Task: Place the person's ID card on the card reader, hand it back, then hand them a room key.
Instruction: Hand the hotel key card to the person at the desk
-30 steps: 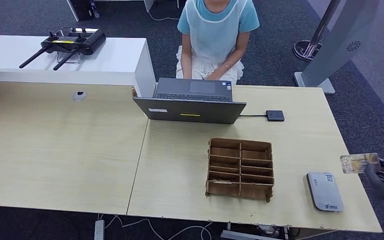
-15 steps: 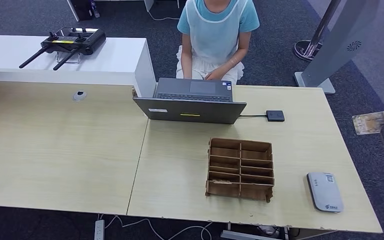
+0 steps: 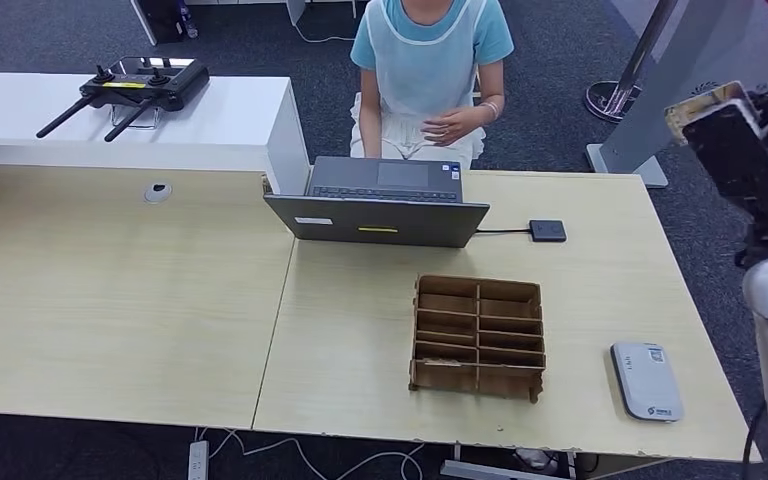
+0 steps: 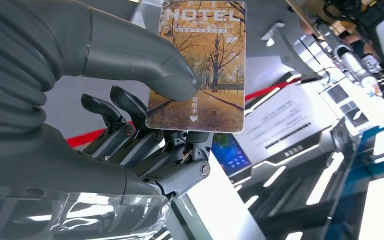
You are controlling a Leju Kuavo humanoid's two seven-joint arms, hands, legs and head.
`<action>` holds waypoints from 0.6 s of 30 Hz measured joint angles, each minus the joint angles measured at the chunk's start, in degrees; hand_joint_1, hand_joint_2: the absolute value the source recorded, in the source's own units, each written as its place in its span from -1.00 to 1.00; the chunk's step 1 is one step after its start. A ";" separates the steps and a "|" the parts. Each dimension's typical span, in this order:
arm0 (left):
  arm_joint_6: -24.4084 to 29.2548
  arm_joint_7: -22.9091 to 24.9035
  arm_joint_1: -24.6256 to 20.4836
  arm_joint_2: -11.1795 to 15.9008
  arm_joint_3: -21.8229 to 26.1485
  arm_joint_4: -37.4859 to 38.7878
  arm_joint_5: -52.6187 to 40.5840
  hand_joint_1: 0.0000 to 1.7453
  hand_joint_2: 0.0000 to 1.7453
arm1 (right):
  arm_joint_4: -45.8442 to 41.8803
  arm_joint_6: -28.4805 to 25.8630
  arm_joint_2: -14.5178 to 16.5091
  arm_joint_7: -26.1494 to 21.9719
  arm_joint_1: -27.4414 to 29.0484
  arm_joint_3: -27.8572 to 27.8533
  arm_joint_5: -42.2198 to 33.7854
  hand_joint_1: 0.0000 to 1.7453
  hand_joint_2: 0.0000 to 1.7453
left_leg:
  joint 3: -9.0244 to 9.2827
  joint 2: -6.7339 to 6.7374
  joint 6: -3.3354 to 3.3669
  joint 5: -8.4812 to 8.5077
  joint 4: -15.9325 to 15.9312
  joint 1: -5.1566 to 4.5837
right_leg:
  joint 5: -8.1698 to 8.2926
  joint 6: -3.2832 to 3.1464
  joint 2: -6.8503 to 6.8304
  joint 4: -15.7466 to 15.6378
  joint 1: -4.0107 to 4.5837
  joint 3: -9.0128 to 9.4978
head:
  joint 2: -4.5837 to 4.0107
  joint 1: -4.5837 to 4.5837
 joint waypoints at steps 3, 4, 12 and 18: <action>-0.38 0.43 -0.16 0.01 -0.02 0.00 -2.31 -1.00 -1.00 | 3.79 -0.66 2.15 0.57 -6.07 5.63 4.25 1.00 1.00 | 0.00 -0.04 -0.01 0.01 0.00 0.02 | 0.00 0.00 -0.02 0.01 0.01 0.00 | -0.01 0.00; -0.45 0.57 -0.18 0.02 -0.02 0.00 -3.04 -1.00 -1.00 | 5.04 -0.85 2.92 0.70 -7.77 7.40 5.50 1.00 1.00 | 0.00 -0.05 -0.01 0.01 0.00 0.02 | 0.00 0.00 -0.03 0.01 0.02 0.00 | -0.01 0.00; -1.03 1.09 -0.33 0.05 -0.02 0.00 -7.87 -1.00 -1.00 | 13.73 -1.38 8.16 1.37 -16.44 17.66 13.18 1.00 1.00 | -0.04 -0.14 -0.02 0.02 0.00 0.02 | 0.00 0.00 -0.11 0.01 0.02 -0.01 | -0.01 -0.01; -1.20 1.62 -0.41 0.08 -0.02 0.00 -9.92 -1.00 -1.00 | 20.17 -1.70 10.99 2.28 -20.02 22.42 19.00 1.00 1.00 | -0.05 -0.17 -0.02 0.02 0.01 0.01 | 0.00 0.00 -0.13 -0.01 0.01 -0.01 | -0.01 0.01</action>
